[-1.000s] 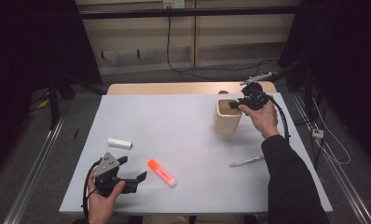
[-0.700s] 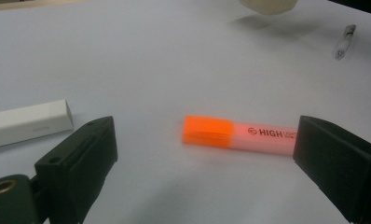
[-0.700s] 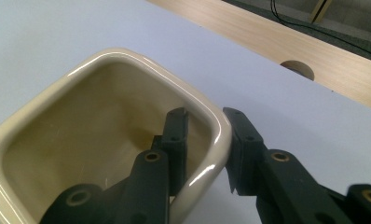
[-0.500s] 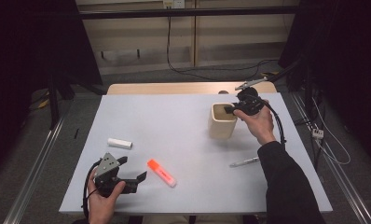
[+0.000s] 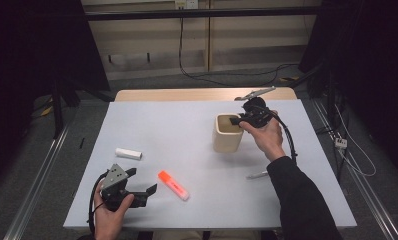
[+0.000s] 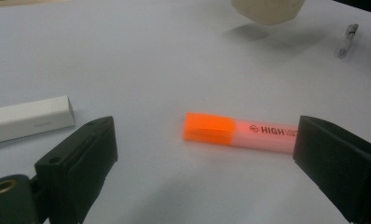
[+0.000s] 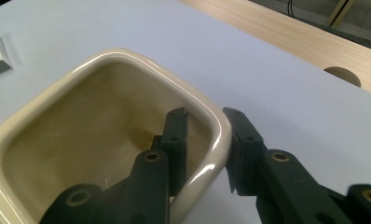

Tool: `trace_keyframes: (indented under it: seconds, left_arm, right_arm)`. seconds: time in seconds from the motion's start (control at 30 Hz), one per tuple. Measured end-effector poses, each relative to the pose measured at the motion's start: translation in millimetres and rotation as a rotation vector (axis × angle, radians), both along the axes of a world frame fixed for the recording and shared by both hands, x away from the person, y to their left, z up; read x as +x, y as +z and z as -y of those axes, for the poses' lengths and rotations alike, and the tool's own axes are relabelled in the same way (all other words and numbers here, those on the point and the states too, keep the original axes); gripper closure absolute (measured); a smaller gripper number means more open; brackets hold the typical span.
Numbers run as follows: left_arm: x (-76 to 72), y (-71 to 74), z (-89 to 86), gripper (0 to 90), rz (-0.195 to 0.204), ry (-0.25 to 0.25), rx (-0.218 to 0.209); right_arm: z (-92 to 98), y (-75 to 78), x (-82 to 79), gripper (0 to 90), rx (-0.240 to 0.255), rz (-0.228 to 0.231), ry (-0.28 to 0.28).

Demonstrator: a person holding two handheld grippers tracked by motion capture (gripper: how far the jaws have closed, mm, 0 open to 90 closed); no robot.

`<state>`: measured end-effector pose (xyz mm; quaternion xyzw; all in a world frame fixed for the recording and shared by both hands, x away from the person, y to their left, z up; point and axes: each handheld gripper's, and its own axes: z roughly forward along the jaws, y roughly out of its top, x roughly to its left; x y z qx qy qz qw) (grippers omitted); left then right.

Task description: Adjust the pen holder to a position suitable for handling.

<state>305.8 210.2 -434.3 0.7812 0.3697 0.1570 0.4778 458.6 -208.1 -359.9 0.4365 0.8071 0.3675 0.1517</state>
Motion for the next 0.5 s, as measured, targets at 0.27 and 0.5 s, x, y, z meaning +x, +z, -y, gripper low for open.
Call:
trace_keyframes:
  seconds: [0.27, 0.5]
  left_arm:
    - [-1.1, 0.9, -0.5, 6.0, 0.006, 0.004, 0.002]
    - [-1.1, 1.1, -1.1, 6.0, 0.005, 0.000, 0.000]
  right_arm:
    - [-27.2, -1.6, 1.0, 71.9, -0.015, 0.007, 0.026]
    - [-41.0, -7.5, 3.0, 72.0, -0.018, -0.004, 0.025]
